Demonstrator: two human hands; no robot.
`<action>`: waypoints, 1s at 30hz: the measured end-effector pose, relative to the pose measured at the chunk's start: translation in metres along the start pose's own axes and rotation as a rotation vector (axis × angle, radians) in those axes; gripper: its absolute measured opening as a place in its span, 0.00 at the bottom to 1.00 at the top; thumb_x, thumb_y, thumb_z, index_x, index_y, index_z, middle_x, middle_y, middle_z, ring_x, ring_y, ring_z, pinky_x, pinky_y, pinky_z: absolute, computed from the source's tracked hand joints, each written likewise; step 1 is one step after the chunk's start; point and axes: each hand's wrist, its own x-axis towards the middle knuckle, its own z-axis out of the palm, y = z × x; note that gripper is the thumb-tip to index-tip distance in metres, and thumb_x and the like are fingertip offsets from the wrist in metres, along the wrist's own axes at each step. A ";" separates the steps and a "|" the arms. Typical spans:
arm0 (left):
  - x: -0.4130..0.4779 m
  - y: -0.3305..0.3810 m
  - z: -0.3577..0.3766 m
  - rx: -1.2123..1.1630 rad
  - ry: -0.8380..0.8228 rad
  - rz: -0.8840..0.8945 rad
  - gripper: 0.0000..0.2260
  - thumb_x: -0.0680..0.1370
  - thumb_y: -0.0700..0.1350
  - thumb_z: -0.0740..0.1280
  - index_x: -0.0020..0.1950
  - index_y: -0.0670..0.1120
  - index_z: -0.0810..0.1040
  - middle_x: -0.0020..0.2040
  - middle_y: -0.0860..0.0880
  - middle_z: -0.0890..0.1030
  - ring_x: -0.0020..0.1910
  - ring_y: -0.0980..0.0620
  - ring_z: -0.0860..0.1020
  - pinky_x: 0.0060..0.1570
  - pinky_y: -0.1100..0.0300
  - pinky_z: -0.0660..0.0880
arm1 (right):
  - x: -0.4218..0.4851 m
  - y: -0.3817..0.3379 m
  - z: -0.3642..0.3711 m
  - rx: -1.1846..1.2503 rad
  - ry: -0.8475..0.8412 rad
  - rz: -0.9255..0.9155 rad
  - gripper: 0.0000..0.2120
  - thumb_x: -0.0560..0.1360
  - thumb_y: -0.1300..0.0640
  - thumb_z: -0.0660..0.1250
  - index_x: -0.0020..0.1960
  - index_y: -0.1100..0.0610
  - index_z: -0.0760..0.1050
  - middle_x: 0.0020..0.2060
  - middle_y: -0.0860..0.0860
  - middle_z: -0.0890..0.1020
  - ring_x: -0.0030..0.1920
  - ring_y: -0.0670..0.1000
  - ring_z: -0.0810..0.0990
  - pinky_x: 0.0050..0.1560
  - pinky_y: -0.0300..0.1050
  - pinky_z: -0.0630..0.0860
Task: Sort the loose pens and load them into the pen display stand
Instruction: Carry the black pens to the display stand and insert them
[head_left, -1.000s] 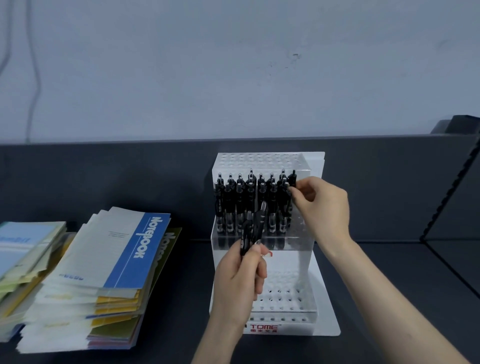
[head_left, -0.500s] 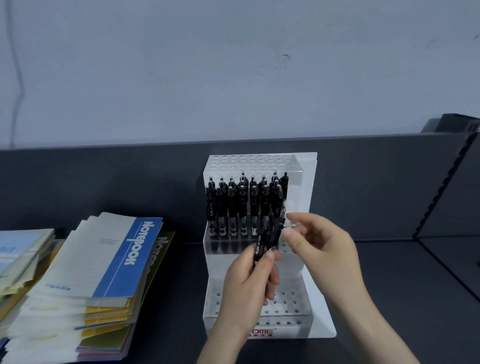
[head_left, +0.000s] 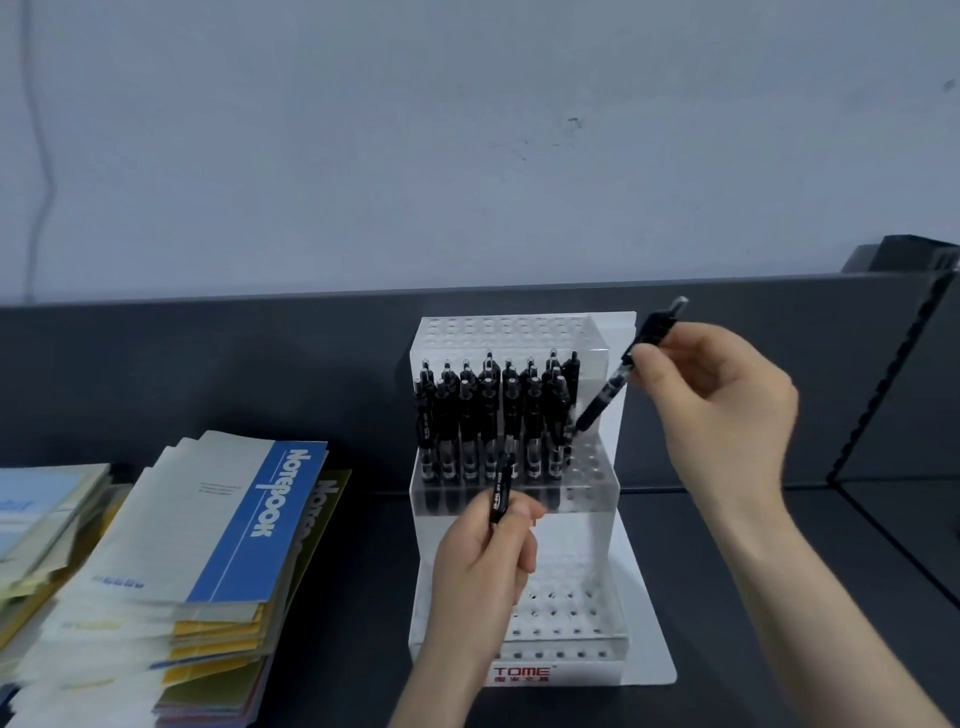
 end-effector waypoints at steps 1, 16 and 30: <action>0.000 0.001 0.000 -0.001 0.003 0.003 0.10 0.81 0.44 0.60 0.44 0.46 0.80 0.30 0.50 0.72 0.26 0.57 0.66 0.26 0.66 0.64 | 0.002 0.002 0.005 -0.058 -0.017 -0.028 0.08 0.72 0.60 0.71 0.43 0.47 0.79 0.35 0.40 0.83 0.38 0.43 0.83 0.43 0.34 0.77; -0.001 0.000 -0.010 -0.021 0.041 0.014 0.12 0.80 0.45 0.60 0.41 0.48 0.79 0.30 0.46 0.69 0.26 0.55 0.63 0.26 0.65 0.61 | -0.013 0.044 0.037 -0.387 -0.186 -0.017 0.03 0.72 0.58 0.72 0.45 0.56 0.81 0.33 0.44 0.80 0.37 0.46 0.80 0.44 0.44 0.77; 0.006 -0.006 0.005 -0.001 -0.160 0.029 0.15 0.81 0.52 0.57 0.40 0.49 0.78 0.30 0.49 0.73 0.26 0.56 0.66 0.26 0.66 0.63 | -0.061 0.022 0.002 -0.004 -0.454 0.278 0.06 0.69 0.60 0.74 0.37 0.51 0.81 0.29 0.44 0.82 0.31 0.38 0.77 0.35 0.28 0.71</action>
